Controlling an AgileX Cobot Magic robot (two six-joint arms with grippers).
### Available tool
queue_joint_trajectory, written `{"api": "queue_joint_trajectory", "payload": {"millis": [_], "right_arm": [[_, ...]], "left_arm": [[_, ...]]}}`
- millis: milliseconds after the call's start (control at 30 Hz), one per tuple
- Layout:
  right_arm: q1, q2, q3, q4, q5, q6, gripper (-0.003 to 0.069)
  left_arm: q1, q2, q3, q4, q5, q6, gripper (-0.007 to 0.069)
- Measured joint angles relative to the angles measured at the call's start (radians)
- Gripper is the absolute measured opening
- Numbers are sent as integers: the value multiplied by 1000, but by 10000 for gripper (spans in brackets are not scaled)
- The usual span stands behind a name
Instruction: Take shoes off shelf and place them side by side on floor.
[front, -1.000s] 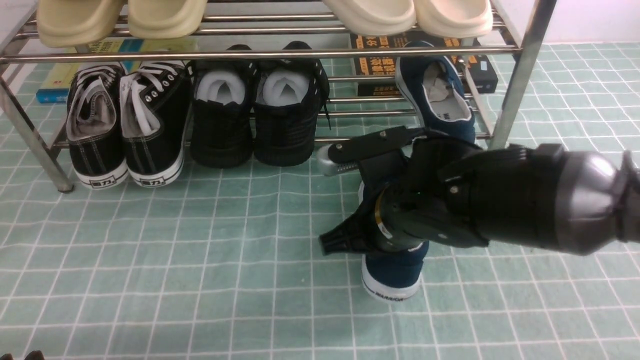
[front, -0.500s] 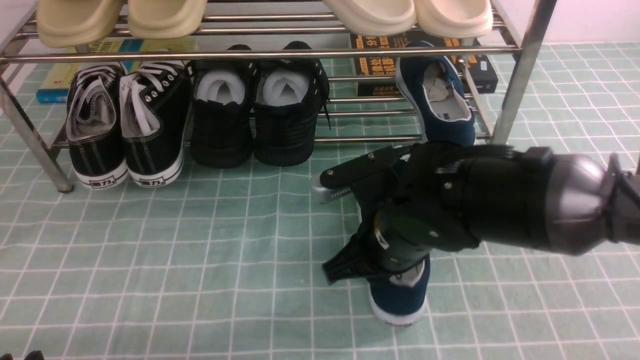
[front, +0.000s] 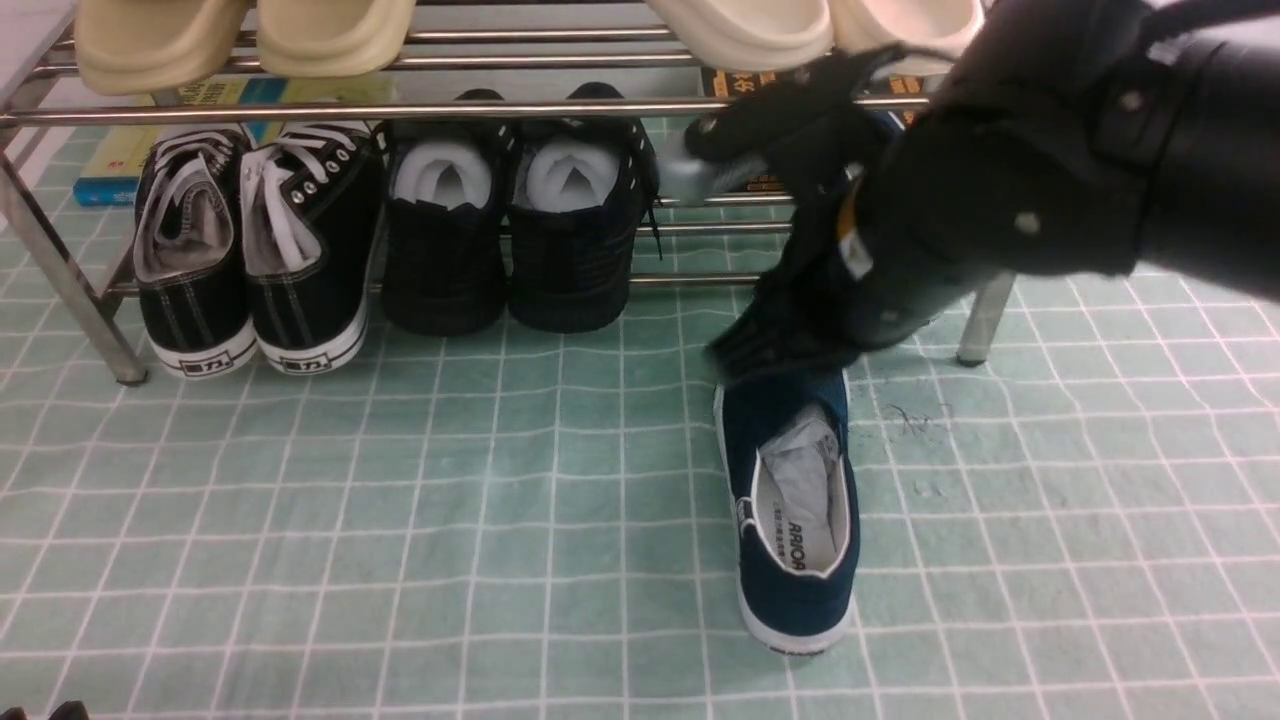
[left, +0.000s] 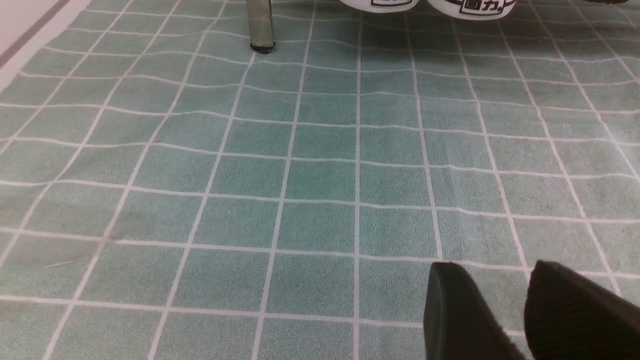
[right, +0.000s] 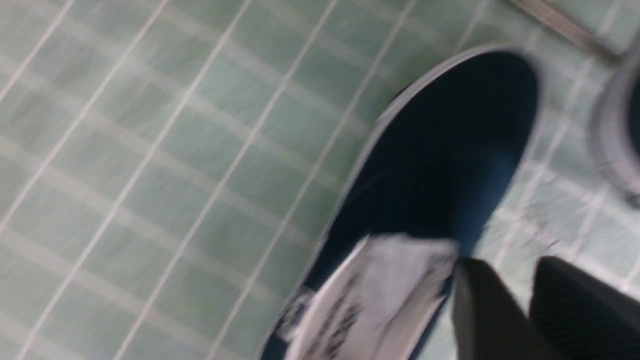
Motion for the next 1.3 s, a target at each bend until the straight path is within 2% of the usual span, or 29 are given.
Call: {"api": "queue_joint_trajectory", "payload": {"millis": [33, 67, 100, 267, 400, 433, 467, 533, 633, 700, 833, 1067, 1133, 1233, 1300], "right_arm": [[-23, 0, -2, 0, -14, 0, 66], [-29, 0, -2, 0, -22, 3, 55], [-72, 2, -4, 7, -55, 23, 0], [-194, 14, -5, 23, -175, 52, 4], [-226, 45, -5, 21, -207, 52, 71], [-233, 68, -5, 11, -230, 53, 129], [-234, 75, -5, 10, -233, 53, 145], [-240, 118, -5, -18, -305, 72, 253], [-248, 169, -5, -60, -416, 105, 359], [-257, 197, -5, -93, -478, 134, 407], [-275, 234, -5, -154, -527, 191, 437], [-315, 294, -6, -207, -549, 262, 416], [-317, 305, -7, -213, -561, 268, 385], [-317, 314, -9, -218, -568, 278, 314], [-318, 318, -10, -219, -568, 282, 206]], "left_arm": [[0, 0, 0, 0, 0, 0, 242], [0, 0, 0, 0, 0, 0, 242], [0, 0, 0, 0, 0, 0, 242], [0, 0, 0, 0, 0, 0, 242], [0, 0, 0, 0, 0, 0, 242], [0, 0, 0, 0, 0, 0, 242], [0, 0, 0, 0, 0, 0, 242], [0, 0, 0, 0, 0, 0, 242], [0, 0, 0, 0, 0, 0, 242], [0, 0, 0, 0, 0, 0, 242], [0, 0, 0, 0, 0, 0, 242], [0, 0, 0, 0, 0, 0, 242], [0, 0, 0, 0, 0, 0, 242], [0, 0, 0, 0, 0, 0, 242], [0, 0, 0, 0, 0, 0, 242]]}}
